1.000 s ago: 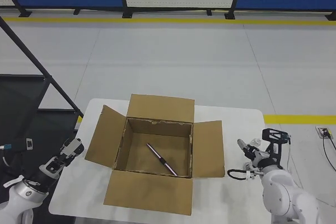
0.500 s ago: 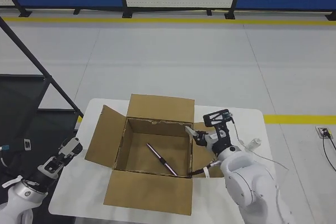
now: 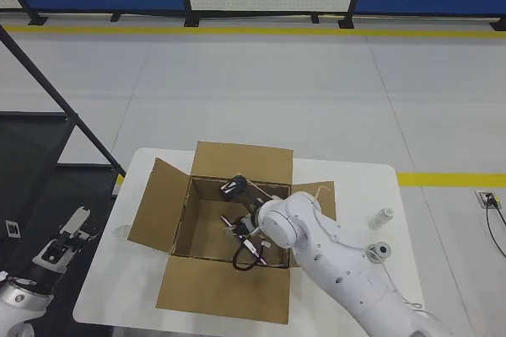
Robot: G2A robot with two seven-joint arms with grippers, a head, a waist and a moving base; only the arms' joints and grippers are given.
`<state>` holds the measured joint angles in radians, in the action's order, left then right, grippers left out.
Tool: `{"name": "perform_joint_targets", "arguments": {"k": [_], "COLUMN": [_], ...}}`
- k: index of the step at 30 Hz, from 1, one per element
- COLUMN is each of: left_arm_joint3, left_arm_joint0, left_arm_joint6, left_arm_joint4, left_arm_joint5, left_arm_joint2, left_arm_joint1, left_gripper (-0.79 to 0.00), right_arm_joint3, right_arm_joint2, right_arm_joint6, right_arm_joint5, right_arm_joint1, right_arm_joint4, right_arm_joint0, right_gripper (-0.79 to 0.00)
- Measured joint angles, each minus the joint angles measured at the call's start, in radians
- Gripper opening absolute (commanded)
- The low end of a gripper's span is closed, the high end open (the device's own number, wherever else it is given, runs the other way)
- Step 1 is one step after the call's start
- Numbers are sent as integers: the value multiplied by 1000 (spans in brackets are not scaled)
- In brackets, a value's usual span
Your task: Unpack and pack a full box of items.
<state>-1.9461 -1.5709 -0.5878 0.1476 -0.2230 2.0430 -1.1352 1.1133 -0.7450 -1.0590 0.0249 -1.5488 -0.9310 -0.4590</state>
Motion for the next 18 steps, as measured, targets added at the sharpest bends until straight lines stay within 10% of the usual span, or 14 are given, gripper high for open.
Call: {"name": "perform_joint_targets", "arguments": {"k": [6, 11, 18], "left_arm_joint3": [0, 0, 0], "left_arm_joint0": [0, 0, 0], "left_arm_joint6": [0, 0, 0], "left_arm_joint4": [0, 0, 0], "left_arm_joint5": [0, 0, 0], "left_arm_joint2": [0, 0, 0], "left_arm_joint1": [0, 0, 0], "left_gripper": [0, 0, 0], "right_arm_joint3": [-230, -357, -455], "right_arm_joint2": [105, 157, 204], "right_arm_joint6": [36, 82, 72], "right_arm_joint5": [9, 18, 5], "right_arm_joint1": [-75, -124, -173], "right_arm_joint4": [73, 91, 73], "right_arm_joint0": [77, 104, 130], "right_gripper": [-74, -416, -449]}}
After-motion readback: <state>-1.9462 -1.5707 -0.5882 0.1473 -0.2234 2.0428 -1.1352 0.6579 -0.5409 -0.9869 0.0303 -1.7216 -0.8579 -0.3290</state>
